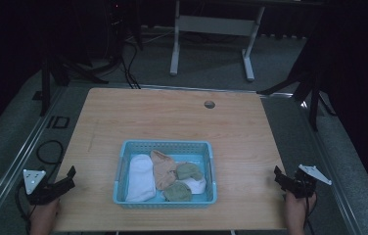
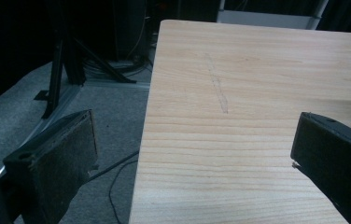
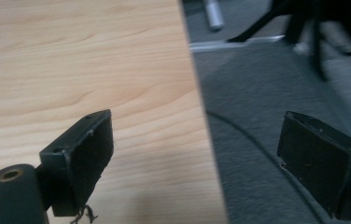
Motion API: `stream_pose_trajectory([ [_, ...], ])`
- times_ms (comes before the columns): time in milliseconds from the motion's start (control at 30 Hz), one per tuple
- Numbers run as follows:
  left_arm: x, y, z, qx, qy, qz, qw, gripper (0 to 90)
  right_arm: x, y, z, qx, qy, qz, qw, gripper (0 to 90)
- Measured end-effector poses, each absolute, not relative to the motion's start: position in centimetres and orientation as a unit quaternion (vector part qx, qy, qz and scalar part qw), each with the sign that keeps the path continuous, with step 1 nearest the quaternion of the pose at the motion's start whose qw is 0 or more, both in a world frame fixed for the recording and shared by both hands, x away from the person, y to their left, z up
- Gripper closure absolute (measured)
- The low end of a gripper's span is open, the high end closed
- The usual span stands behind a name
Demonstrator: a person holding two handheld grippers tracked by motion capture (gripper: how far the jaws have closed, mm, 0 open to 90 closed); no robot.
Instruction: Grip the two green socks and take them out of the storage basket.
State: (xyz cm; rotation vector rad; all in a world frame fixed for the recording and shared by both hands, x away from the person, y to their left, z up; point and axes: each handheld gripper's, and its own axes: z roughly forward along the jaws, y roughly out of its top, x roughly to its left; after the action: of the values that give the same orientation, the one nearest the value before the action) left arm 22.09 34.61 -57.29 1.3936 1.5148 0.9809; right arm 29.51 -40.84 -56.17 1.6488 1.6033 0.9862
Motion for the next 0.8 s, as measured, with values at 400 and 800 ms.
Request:
stream_pose_trajectory([
  [400, 22.2, 34.7, -57.3, 0.561, 0.603, 0.384, 0.418, 0.7, 29.4, -41.2, -55.7, 0.387, 0.791, 0.446, 0.159, 13.4],
  [800, 22.2, 34.8, -57.3, 0.563, 0.602, 0.376, 0.423, 0.7, 30.4, -37.2, -52.3, 0.263, 0.944, 0.186, 0.071, 13.9],
])
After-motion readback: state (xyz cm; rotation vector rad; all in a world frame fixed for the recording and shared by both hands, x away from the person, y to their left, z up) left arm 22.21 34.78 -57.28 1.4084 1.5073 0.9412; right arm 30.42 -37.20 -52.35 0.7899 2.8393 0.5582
